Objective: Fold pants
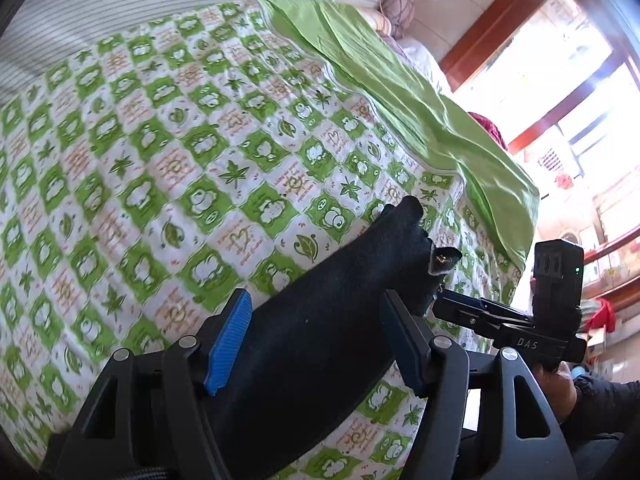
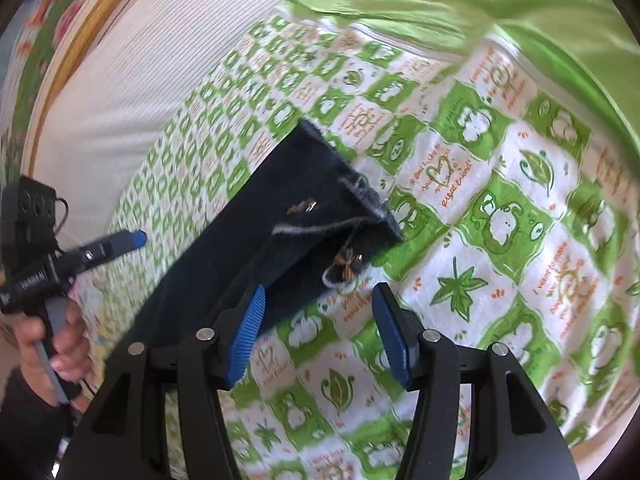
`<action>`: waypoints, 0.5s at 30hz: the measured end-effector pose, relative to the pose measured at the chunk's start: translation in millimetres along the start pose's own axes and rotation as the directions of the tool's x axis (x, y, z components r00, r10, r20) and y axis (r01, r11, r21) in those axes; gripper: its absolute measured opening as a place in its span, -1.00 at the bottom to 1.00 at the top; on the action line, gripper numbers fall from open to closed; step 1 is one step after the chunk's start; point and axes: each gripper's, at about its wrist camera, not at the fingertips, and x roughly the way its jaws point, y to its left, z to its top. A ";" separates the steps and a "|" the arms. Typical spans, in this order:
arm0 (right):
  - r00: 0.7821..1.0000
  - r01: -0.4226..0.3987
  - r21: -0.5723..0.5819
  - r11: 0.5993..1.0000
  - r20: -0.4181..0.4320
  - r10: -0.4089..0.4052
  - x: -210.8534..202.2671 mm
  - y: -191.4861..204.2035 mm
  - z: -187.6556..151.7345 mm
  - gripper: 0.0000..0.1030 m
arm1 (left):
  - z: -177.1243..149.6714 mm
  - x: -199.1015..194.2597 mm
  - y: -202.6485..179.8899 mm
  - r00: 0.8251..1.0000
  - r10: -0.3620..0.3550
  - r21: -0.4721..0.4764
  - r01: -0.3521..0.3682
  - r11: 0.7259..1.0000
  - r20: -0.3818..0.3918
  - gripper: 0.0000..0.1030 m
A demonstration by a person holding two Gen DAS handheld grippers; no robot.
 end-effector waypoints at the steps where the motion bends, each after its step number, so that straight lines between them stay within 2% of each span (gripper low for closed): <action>1: 1.000 -0.012 0.026 1.000 0.001 0.012 1.8 -2.7 2.1 0.13 | 3.7 4.3 -1.7 1.000 -0.002 0.011 0.002 1.000 -0.009 0.30; 7: 0.998 -0.059 0.099 0.993 0.031 0.056 3.8 -7.4 9.8 0.16 | 24.9 40.0 -15.0 0.996 -0.003 0.090 0.010 0.996 -0.086 0.32; 12: 0.998 -0.059 0.088 0.994 0.042 0.055 8.0 -6.2 14.3 0.14 | 36.1 72.0 -26.2 0.985 -0.025 0.149 0.051 0.988 -0.168 0.32; 14: 0.997 -0.068 0.073 0.995 0.036 0.065 10.6 -6.8 14.6 -0.22 | 39.9 85.6 -32.8 0.978 -0.031 0.174 0.067 0.983 -0.204 0.32; 15: 0.997 -0.071 0.070 0.995 0.025 0.069 12.5 -7.5 15.1 -0.28 | 41.5 90.5 -35.4 0.976 -0.031 0.182 0.071 0.981 -0.214 0.32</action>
